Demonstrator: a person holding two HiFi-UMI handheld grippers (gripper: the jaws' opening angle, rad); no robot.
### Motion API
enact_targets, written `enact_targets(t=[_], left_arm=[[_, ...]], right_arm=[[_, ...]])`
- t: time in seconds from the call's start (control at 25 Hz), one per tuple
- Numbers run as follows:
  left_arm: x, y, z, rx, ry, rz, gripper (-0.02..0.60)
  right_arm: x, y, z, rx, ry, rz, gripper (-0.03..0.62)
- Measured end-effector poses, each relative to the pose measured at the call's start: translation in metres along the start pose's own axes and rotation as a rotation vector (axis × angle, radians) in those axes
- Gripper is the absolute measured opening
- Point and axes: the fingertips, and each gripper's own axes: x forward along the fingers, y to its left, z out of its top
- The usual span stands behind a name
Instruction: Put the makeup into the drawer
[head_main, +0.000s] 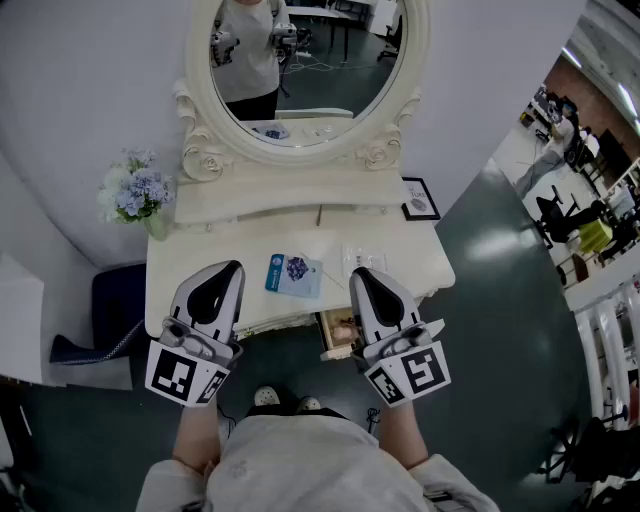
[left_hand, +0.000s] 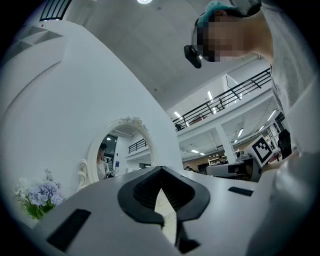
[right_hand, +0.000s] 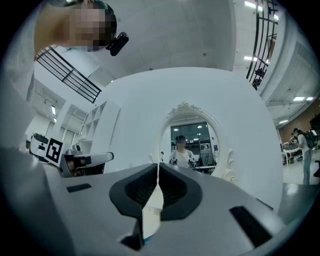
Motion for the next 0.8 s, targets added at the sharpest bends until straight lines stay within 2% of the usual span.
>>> enact_targets(t=[0.48,0.8], left_arm=[[0.014,0.008,0.000,-0.003,-0.010,-0.028,0.014],[0.015,0.020,-0.010,-0.014,0.003,-0.050,0.014]], right_arm=[[0.011,-0.006,-0.001,-0.003,0.001,-0.024,0.023],[0.026,-0.020,-0.033,0.060,0.093,-0.071,0.023]])
